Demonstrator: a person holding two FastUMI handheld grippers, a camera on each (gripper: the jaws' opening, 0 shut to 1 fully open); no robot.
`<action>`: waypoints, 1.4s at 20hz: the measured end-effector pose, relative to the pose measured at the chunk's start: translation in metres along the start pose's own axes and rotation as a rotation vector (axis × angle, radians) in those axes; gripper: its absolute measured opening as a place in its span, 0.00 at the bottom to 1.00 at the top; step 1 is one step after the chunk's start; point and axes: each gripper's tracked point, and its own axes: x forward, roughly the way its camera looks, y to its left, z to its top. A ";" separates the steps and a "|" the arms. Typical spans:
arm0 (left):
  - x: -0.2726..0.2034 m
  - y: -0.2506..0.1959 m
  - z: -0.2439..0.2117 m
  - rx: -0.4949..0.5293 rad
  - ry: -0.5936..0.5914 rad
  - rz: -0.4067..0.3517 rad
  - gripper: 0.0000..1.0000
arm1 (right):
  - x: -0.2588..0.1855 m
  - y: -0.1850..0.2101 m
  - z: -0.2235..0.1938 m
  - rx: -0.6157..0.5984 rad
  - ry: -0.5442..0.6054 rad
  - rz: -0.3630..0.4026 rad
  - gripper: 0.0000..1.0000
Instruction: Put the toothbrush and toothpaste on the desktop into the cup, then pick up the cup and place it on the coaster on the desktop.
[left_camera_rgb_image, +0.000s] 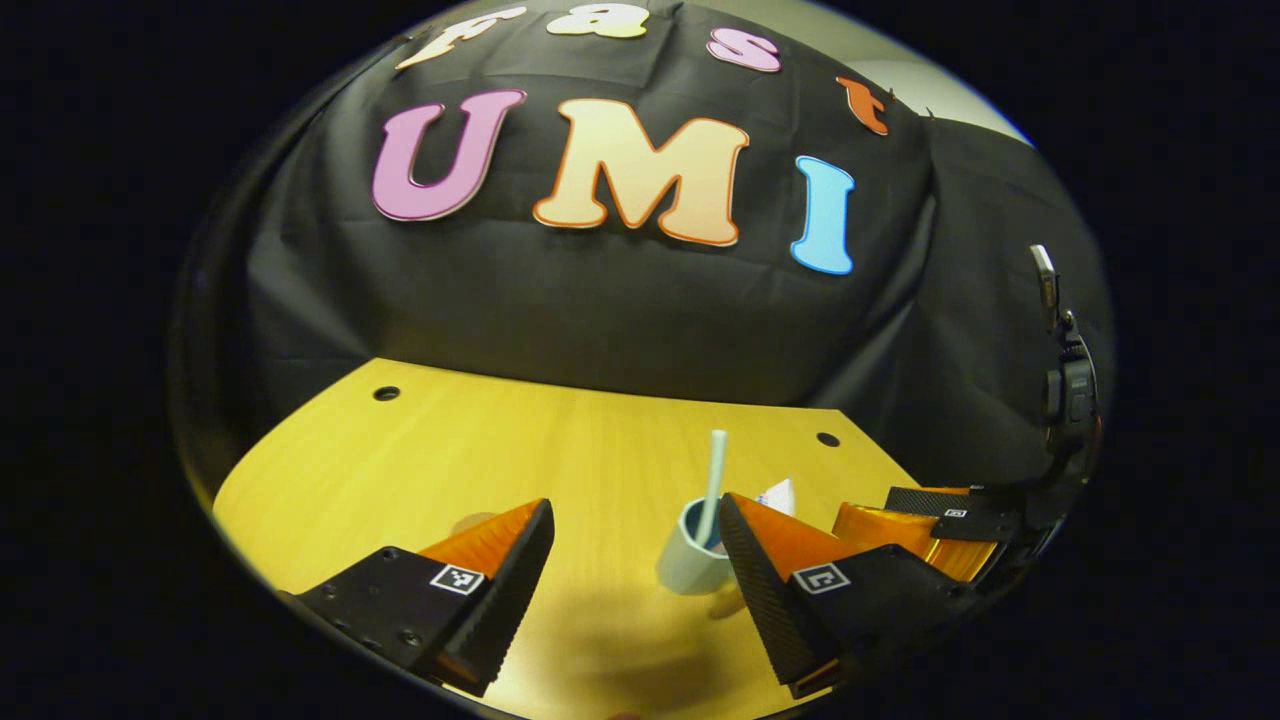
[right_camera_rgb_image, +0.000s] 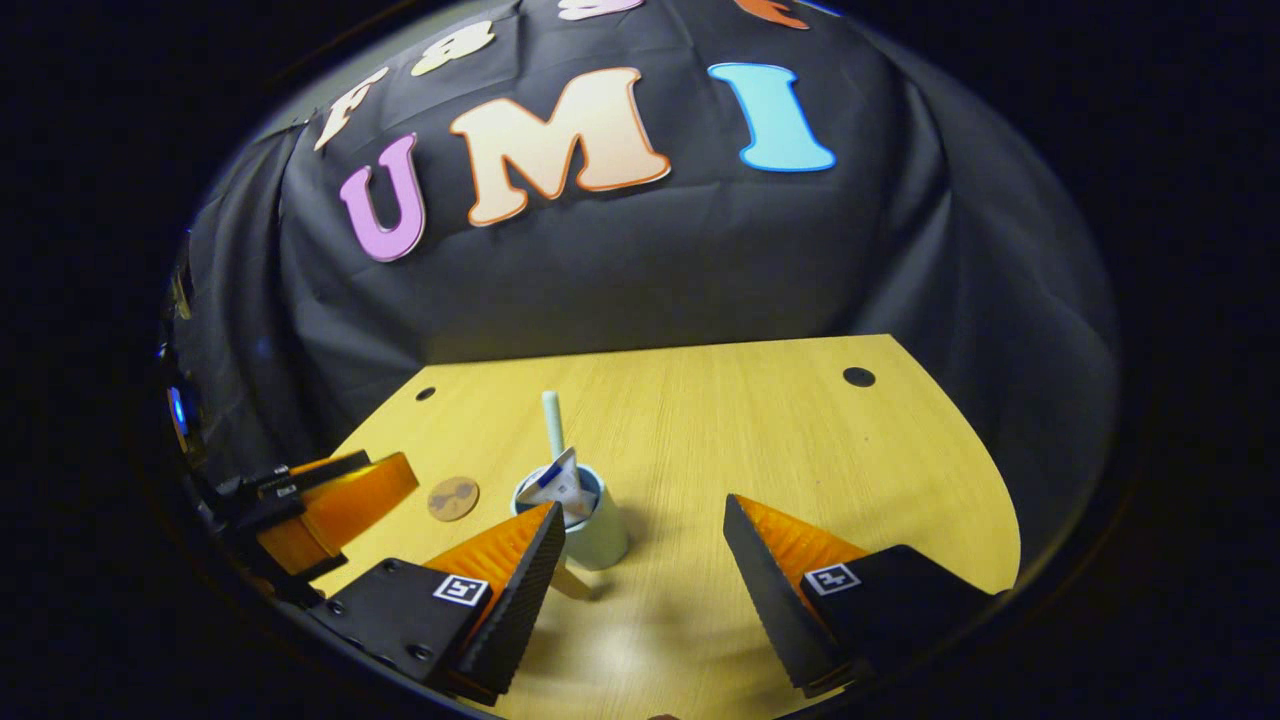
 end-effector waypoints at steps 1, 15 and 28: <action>-0.003 0.012 0.000 0.011 -0.002 0.017 0.95 | 0.001 0.008 -0.002 -0.021 0.026 0.011 0.98; -0.023 0.127 -0.021 -0.043 0.064 0.131 0.95 | 0.042 0.051 -0.068 -0.161 0.438 -0.034 0.99; -0.047 0.201 -0.039 -0.121 0.081 0.252 0.95 | 0.067 0.055 -0.101 -0.218 0.747 -0.012 0.73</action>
